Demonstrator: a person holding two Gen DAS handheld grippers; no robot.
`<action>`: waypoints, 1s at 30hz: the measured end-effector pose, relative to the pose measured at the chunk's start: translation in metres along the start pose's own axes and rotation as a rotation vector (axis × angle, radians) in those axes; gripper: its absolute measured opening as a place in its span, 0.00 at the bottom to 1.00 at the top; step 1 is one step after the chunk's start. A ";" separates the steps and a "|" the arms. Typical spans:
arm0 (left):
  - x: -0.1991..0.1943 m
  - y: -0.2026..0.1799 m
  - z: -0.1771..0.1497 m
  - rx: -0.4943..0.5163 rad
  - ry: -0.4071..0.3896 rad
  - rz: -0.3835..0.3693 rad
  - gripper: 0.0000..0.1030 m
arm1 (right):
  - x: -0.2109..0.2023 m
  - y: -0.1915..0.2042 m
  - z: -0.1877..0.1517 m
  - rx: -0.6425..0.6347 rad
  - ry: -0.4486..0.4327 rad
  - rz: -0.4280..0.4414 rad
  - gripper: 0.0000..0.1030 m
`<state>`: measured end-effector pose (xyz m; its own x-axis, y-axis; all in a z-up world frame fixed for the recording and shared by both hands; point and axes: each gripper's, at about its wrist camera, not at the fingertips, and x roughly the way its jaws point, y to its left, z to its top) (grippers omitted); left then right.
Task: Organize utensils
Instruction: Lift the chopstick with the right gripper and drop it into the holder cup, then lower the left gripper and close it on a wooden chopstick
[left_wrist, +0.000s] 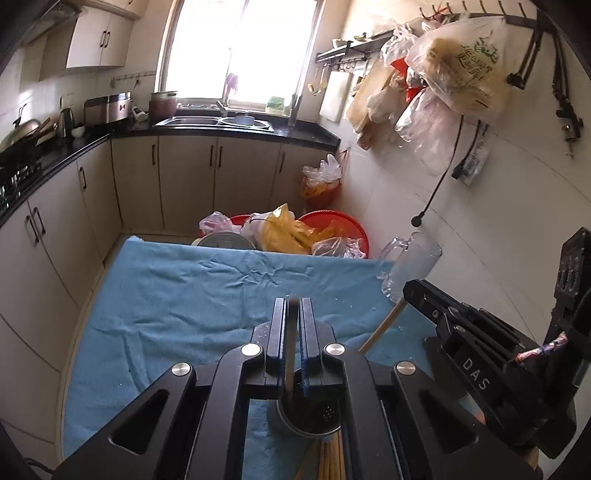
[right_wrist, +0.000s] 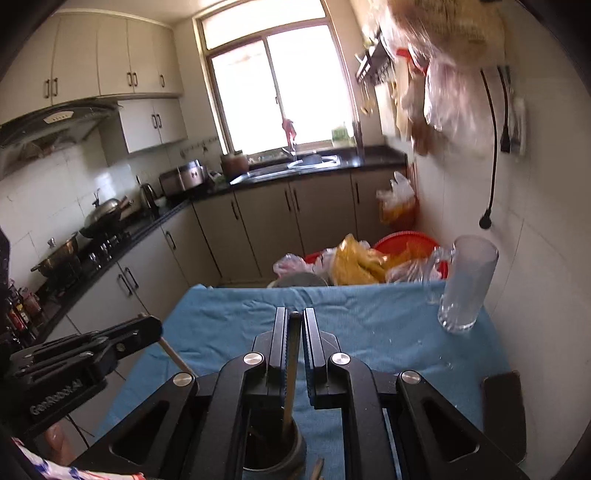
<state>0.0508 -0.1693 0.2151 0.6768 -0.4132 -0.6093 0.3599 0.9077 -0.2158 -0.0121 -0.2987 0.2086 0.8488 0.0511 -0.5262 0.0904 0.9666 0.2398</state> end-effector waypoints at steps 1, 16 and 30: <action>-0.001 0.001 0.000 0.001 -0.003 0.000 0.06 | 0.001 -0.003 0.001 0.008 0.002 -0.002 0.23; -0.106 0.014 -0.078 0.073 -0.131 0.080 0.58 | -0.079 -0.040 -0.054 -0.011 0.031 -0.080 0.70; 0.009 0.000 -0.229 0.306 0.315 0.059 0.50 | -0.016 -0.074 -0.207 0.012 0.442 -0.073 0.43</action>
<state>-0.0905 -0.1558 0.0349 0.4901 -0.2762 -0.8268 0.5323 0.8459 0.0329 -0.1407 -0.3189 0.0305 0.5357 0.0876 -0.8398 0.1506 0.9687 0.1971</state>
